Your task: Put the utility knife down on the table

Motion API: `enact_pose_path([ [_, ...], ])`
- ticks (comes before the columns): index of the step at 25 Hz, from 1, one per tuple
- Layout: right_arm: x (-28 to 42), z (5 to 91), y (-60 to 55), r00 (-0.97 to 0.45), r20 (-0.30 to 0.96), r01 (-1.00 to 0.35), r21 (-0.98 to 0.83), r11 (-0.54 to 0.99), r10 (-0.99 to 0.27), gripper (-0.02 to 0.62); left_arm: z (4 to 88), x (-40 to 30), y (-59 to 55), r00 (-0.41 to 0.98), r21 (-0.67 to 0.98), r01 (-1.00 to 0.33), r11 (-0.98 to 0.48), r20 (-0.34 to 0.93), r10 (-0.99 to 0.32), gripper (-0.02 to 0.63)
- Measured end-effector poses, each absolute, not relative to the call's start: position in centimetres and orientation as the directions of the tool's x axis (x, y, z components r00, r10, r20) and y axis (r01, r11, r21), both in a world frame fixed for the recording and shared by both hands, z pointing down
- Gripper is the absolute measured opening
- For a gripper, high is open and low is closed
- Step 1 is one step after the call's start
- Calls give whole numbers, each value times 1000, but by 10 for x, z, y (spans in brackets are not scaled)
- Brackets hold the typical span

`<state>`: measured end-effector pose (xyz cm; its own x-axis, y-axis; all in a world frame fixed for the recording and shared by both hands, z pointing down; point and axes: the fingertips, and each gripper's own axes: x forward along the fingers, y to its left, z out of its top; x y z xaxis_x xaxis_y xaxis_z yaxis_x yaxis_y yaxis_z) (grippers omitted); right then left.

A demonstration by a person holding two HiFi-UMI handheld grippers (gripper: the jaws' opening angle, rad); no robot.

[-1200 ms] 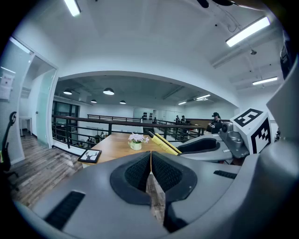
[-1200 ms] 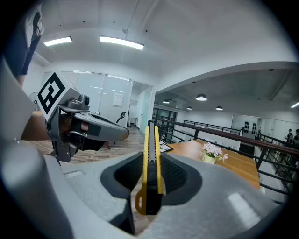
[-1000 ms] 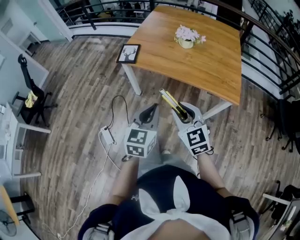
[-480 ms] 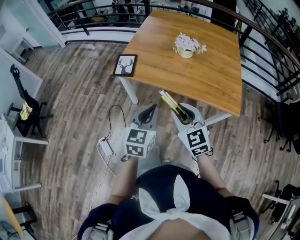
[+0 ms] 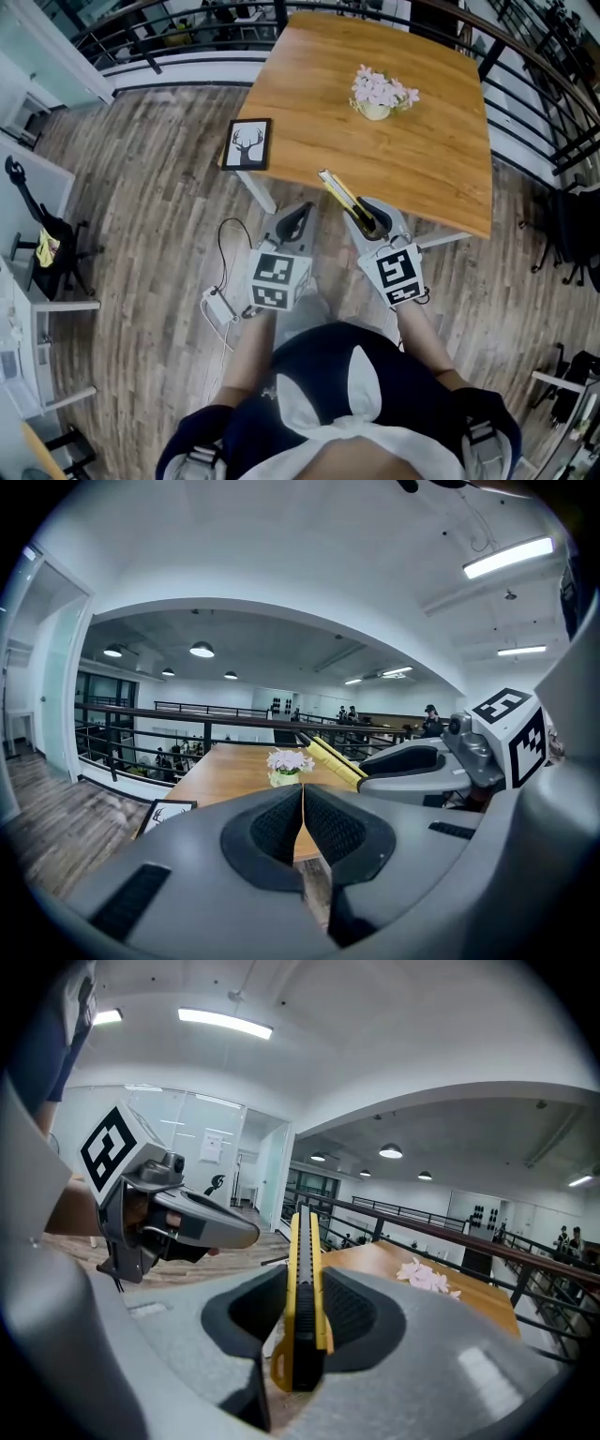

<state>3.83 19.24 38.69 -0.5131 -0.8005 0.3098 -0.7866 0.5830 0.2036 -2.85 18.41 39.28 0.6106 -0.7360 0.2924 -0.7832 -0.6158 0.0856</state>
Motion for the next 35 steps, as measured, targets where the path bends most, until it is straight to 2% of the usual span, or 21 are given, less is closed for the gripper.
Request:
enact_pose_path([
  [9, 4, 397, 137, -481, 323, -806, 203, 557, -815, 117, 400, -68, 124, 635, 100, -764, -637, 286, -717, 23],
  [23, -13, 412, 104, -450, 349, -829, 180, 530, -822, 117, 418, -81, 87, 673, 128, -730, -671, 303, -674, 23],
  [35, -15, 401, 44, -463, 324, -822, 190, 536, -825, 117, 413, -89, 30, 659, 127, -744, -656, 296, -691, 23],
])
